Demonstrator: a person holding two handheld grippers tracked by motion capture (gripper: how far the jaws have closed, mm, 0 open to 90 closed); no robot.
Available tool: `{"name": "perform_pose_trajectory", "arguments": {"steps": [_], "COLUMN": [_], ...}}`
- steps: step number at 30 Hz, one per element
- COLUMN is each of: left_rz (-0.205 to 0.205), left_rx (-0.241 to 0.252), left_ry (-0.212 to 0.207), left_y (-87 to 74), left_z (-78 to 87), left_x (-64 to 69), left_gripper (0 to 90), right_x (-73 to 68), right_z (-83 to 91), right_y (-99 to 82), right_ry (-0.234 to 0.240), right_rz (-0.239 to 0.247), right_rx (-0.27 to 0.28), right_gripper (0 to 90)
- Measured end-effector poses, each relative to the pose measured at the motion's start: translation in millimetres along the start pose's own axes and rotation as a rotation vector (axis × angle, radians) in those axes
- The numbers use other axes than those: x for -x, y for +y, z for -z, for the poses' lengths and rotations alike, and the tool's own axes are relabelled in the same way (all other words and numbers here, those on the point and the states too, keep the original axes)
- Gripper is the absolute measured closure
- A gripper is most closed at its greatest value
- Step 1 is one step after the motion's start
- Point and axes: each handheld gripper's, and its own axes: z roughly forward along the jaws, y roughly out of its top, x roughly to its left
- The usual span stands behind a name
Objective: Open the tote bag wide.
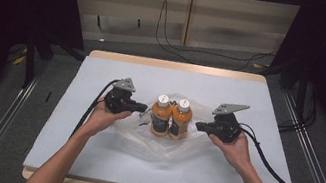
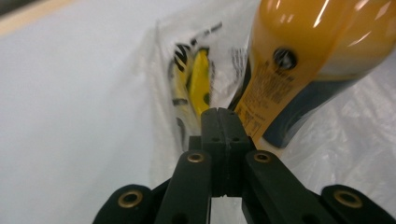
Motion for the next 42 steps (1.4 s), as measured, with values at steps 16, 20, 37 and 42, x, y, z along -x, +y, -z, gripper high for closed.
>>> {"name": "perform_pose_trajectory", "arguments": {"steps": [16, 20, 37, 42], "left_rz": [0.037, 0.068, 0.15, 0.158], "left_rx": [-0.133, -0.119, -0.034, 0.014], "left_ry": [0.012, 0.04, 0.076, 0.057], "left_y": [-5.6, -9.1, -23.7, -20.2], "left_z": [-58.0, -54.4, -31.4, -22.4], "left_x": [-8.4, -14.6, -24.2, -21.6], "left_gripper": [90.0, 90.0, 90.0, 90.0], "right_x": [-15.7, -17.3, -19.4, -18.3], "right_z": [-30.4, -27.2, -9.3, -4.3], "right_y": [-31.3, -34.9, -46.6, -43.8], "right_ry": [0.008, 0.005, -0.016, -0.009], "right_rz": [0.044, 0.055, 0.052, 0.044], "right_rx": [-0.123, -0.142, -0.152, -0.1], "right_gripper": [90.0, 90.0, 90.0, 90.0]}}
